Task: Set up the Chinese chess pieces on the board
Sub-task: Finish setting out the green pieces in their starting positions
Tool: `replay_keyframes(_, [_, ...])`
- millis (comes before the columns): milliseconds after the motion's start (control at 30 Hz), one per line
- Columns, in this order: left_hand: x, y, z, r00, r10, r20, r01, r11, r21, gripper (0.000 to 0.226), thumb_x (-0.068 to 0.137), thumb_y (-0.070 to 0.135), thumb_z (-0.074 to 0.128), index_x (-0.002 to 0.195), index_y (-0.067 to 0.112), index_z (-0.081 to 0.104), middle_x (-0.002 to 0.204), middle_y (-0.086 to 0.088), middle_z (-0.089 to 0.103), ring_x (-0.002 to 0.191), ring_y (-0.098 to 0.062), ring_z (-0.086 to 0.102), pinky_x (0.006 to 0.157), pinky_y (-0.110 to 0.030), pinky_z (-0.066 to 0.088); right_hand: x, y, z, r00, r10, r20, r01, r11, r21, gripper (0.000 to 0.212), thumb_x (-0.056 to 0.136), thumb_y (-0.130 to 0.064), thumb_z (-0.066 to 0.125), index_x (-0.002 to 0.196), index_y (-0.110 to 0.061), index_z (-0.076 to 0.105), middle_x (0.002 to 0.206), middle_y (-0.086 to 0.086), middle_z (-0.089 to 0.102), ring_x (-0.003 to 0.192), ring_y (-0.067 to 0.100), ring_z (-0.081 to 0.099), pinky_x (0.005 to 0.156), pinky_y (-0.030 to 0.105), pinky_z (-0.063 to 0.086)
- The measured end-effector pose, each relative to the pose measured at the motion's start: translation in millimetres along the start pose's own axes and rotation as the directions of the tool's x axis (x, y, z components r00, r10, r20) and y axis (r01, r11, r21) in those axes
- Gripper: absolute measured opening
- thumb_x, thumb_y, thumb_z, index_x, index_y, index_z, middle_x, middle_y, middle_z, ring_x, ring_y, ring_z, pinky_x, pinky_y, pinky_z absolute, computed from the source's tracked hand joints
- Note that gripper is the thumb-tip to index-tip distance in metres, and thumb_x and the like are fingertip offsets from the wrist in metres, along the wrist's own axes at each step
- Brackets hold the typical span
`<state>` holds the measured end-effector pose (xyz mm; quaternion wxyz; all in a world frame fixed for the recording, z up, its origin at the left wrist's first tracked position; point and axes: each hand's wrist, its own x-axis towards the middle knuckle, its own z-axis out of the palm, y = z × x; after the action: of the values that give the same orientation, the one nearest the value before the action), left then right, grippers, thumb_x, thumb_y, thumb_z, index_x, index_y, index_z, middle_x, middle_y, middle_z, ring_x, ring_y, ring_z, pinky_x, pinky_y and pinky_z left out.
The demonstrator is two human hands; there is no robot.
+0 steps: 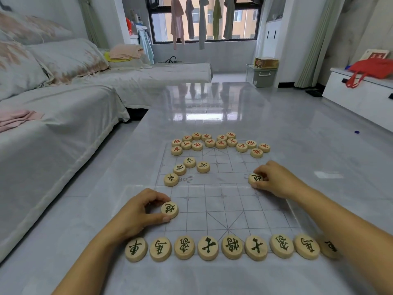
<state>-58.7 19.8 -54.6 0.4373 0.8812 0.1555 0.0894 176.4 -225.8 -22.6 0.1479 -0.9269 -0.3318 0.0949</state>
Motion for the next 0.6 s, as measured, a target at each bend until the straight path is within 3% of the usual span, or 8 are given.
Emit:
replay_keyframes(133, [-1.8,-4.1,-0.2,0.999,0.033,-0.002,-0.033,0.999,-0.013,0.048,0.069,0.016,0.077,0.1,0.047,0.057,0.099,0.009,0.06,0.098,0.002,0.053,0.082,-0.006,0.042,-18.1,11.1,-10.1,0.996,-0.061,0.067,0.061,0.998,0.01,0.039,0.082,-0.033,0.065,0.118,-0.019,0.058,0.101,-0.005,0.049,0.09,0.012,0.05,0.078,0.024,0.041])
replay_keyframes(333, [-1.4,-5.3,0.1,0.999,0.054,0.005,-0.054,0.998,-0.019,0.043,0.07,0.017,0.076,0.097,0.045,0.06,0.102,0.007,0.06,0.098,0.002,0.053,0.083,-0.006,0.042,-66.8,39.0,-8.2,0.993,-0.085,0.076,0.076,0.991,0.113,0.043,0.077,-0.032,0.071,0.117,-0.029,0.057,0.099,-0.014,0.05,0.088,0.005,0.051,0.074,0.019,0.043])
replay_keyframes(500, [-2.3,-5.5,0.2,0.998,0.062,0.007,-0.062,0.998,-0.01,0.043,0.063,0.033,0.071,0.101,0.048,0.058,0.105,0.022,0.056,0.1,0.002,0.055,0.084,-0.008,0.043,-71.6,39.5,-3.8,0.995,-0.093,0.046,0.087,0.99,0.109,0.044,0.077,-0.033,0.07,0.119,-0.029,0.054,0.103,-0.016,0.048,0.089,0.002,0.049,0.071,0.014,0.04])
replay_keyframes(600, [-2.7,-6.7,0.7,0.997,0.072,-0.004,-0.072,0.997,-0.011,0.041,0.065,0.031,0.072,0.1,0.048,0.059,0.105,0.024,0.057,0.1,0.003,0.055,0.086,-0.009,0.043,-72.8,41.5,-2.1,0.995,-0.09,0.032,0.086,0.99,0.114,0.044,0.078,-0.034,0.069,0.119,-0.03,0.054,0.102,-0.017,0.047,0.089,0.002,0.049,0.072,0.015,0.041])
